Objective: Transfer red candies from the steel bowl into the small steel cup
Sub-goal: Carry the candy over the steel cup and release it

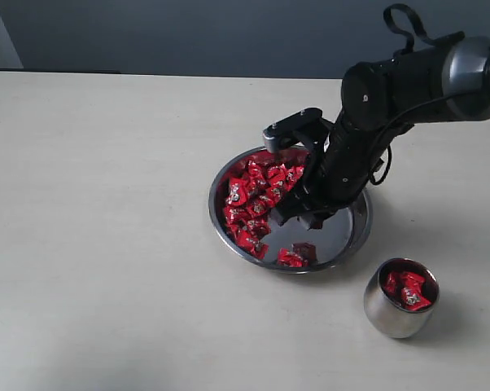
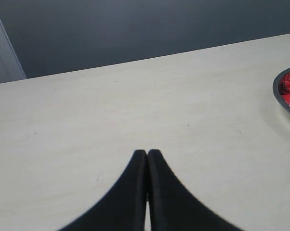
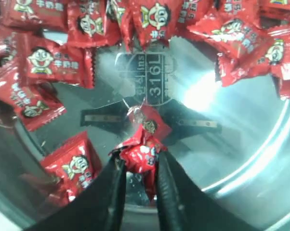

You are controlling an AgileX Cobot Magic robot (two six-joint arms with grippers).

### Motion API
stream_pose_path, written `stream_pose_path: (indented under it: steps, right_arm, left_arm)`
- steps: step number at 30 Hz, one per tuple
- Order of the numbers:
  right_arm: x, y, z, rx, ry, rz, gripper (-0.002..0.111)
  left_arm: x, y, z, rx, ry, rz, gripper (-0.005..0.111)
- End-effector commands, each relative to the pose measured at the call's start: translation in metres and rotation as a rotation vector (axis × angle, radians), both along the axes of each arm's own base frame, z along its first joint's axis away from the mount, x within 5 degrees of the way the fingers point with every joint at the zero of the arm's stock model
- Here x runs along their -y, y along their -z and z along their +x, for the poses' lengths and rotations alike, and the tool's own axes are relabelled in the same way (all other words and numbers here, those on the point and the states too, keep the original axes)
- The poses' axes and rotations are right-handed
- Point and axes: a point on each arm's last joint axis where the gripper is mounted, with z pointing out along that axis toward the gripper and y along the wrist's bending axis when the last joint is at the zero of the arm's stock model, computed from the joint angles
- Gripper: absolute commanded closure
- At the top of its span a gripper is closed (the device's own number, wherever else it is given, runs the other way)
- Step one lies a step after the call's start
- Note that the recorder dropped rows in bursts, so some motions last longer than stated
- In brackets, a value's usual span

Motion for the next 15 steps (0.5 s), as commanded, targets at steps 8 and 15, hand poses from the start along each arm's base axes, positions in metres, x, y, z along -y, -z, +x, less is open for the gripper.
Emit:
stream_pose_path:
  steps: [8, 15]
  right_arm:
    - [0.024, -0.087, -0.04, 0.112, 0.038, 0.071, 0.103]
    - [0.05, -0.108, -0.077, 0.148, 0.11, 0.041, 0.104]
  left_arm:
    - [0.0, -0.001, 0.0, 0.01, 0.008, -0.004, 0.106]
    - [0.0, -0.001, 0.0, 0.01, 0.008, -0.004, 0.106]
